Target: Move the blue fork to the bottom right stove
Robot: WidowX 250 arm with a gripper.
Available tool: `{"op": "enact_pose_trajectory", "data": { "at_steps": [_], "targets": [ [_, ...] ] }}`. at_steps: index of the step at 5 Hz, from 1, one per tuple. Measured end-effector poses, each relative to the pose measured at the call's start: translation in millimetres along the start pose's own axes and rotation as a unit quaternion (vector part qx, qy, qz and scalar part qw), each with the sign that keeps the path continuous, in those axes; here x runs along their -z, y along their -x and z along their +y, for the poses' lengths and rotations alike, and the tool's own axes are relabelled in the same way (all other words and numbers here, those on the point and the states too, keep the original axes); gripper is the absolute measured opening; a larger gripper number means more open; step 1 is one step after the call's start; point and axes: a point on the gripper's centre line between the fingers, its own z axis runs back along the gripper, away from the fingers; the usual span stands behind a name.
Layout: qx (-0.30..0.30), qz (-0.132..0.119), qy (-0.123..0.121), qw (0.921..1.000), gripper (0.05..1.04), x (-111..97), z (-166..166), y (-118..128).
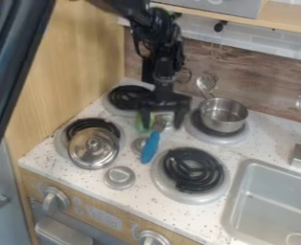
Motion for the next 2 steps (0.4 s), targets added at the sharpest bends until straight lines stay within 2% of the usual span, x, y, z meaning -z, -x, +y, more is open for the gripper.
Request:
{"op": "enact_pose_trajectory", "data": {
  "at_steps": [1,2],
  "targets": [
    [0.002,0.024,-0.019,0.9995,0.999,16.2,4.8,6.1],
    [0.002,0.035,-0.029,0.9990,0.999,25.7,5.8,4.8]
  ]
}}
